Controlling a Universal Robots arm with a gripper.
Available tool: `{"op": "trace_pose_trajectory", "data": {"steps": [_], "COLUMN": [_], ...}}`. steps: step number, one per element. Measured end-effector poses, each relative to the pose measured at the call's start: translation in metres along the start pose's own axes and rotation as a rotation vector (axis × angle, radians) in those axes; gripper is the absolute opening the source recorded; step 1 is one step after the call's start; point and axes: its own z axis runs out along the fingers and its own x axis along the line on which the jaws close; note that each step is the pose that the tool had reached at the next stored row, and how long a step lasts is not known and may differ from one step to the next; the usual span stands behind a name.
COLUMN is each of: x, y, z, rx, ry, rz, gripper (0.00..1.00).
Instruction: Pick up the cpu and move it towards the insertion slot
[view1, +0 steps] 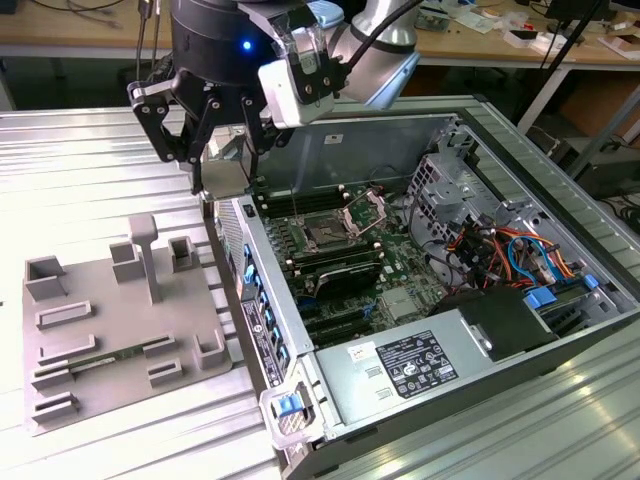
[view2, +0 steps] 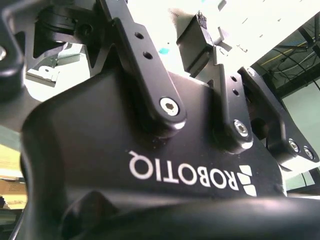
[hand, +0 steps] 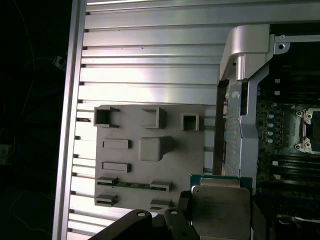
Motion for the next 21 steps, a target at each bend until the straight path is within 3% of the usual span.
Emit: {"op": "trace_pose_trajectory", "data": {"steps": [21], "x": [-0.0166], "y": [-0.0012], "z": [0.0004], "rx": [0.0000], "ry": [0.0000], "rz": [0.000], "gripper": [0.55]}}
